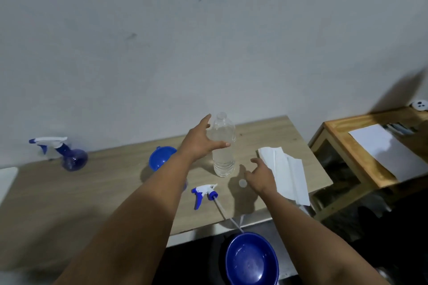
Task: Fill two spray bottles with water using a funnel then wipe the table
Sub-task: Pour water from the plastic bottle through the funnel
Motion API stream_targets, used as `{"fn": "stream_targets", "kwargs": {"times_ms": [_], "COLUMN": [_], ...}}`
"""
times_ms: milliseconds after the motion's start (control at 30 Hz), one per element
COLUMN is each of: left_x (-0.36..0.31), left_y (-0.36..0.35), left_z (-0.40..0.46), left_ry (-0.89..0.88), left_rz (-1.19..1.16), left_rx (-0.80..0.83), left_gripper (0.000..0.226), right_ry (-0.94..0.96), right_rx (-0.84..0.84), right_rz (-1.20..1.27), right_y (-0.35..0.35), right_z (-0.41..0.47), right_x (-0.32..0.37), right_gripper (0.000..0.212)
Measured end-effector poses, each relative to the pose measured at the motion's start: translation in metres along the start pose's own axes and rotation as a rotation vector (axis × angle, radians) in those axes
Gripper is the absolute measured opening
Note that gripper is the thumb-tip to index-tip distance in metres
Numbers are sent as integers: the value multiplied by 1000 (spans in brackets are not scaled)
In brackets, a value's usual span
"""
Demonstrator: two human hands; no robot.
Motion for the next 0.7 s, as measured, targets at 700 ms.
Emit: {"fn": "stream_targets", "kwargs": {"times_ms": [700], "left_x": [75], "left_y": [106], "left_z": [-100], "left_ry": [14], "left_rz": [129], "left_rx": [-562], "left_gripper": [70], "right_ry": [325], "right_rx": [-54], "right_rz": [439], "right_y": [-18], "right_z": [8], "right_x": [110], "right_gripper": [70]}}
Point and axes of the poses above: each hand's wrist, its own z-axis towards the middle knuckle, its own y-axis out of the back of the hand, x = y × z, the point moved 4 cm from there along z, towards the middle knuckle, and after that the axes turned 2 degrees about -z, right-handed, at the moved point
